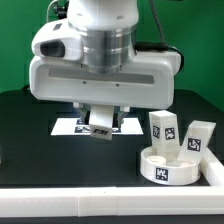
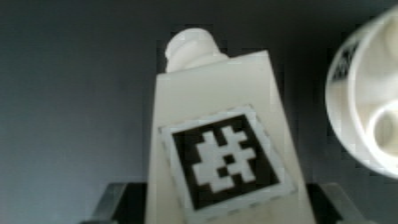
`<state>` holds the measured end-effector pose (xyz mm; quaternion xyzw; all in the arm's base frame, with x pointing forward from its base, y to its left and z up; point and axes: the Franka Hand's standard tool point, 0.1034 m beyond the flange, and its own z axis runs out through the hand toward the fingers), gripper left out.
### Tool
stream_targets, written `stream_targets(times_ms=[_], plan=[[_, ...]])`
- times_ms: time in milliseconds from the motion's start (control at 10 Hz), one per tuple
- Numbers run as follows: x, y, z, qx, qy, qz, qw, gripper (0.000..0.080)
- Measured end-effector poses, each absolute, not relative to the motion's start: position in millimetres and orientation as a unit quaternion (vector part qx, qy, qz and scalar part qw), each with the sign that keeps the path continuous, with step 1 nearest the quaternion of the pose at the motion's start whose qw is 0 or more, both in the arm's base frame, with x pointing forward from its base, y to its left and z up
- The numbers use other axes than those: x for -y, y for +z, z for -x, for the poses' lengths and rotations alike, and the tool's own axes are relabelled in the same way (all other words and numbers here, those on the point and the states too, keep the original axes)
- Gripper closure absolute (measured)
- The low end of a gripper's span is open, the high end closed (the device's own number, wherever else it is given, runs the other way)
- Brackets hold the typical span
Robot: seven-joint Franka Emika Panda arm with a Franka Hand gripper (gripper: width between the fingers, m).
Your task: Assemble stool
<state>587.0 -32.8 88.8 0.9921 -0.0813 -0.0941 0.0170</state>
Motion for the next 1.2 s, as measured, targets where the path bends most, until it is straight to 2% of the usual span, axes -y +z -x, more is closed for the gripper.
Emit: stream_targets(times_ms=[100,300,500,700,1000,1200], plan=[[33.3,87.1,-587.2,0.087,-0.067,-0.994,0.014,0.0476],[34.6,84.4,-585.4,0.138,0.006,-0.99,-0.009,0.0476],[24.3,93.2,-591.8,0.169,0.085,-0.982,-0.024,0.0476],[13.7,99.1,-599.6,0.179,0.132,-0.975,-0.02,0.0476],[18.7,98.4,-599.6,0.166,0.246,-0.955,0.015,0.0476],[5.3,110.6,-601.3,0.17,0.258,-0.951,-0.003,0.0476]])
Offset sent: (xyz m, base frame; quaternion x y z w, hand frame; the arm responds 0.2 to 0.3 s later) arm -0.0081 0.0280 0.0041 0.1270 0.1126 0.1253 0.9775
